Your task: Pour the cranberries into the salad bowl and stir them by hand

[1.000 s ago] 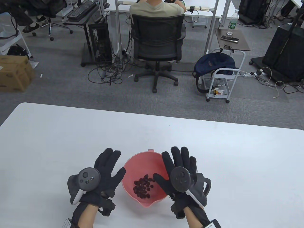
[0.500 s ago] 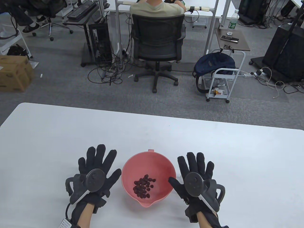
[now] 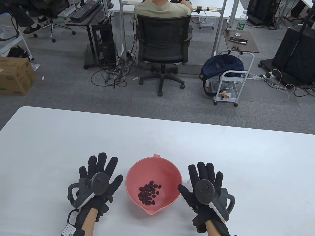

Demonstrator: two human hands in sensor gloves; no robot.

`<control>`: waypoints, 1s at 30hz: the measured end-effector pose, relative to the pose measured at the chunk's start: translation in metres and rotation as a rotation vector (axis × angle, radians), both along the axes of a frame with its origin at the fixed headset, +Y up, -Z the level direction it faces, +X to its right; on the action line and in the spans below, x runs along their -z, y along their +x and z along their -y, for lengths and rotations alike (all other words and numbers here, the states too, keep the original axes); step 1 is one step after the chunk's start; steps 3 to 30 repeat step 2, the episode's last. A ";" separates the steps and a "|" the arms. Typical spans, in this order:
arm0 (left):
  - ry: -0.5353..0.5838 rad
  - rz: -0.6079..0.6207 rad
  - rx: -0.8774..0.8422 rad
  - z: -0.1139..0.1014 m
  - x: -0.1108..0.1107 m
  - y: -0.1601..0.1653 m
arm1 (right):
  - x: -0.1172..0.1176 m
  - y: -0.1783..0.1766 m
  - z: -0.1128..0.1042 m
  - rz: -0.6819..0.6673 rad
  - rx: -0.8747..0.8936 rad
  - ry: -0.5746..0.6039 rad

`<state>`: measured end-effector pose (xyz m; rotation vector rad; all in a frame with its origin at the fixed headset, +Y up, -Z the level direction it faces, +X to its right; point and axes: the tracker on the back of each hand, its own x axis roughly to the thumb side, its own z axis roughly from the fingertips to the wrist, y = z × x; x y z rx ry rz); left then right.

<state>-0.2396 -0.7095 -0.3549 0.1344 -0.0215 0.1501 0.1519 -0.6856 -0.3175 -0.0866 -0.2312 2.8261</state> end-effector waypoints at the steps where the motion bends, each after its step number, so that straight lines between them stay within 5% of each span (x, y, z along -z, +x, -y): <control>1: 0.001 0.000 -0.004 0.000 0.000 0.000 | 0.000 0.000 0.000 -0.001 -0.004 0.000; 30: 0.000 -0.001 -0.006 0.000 0.000 -0.001 | 0.000 -0.001 0.000 0.000 -0.005 0.000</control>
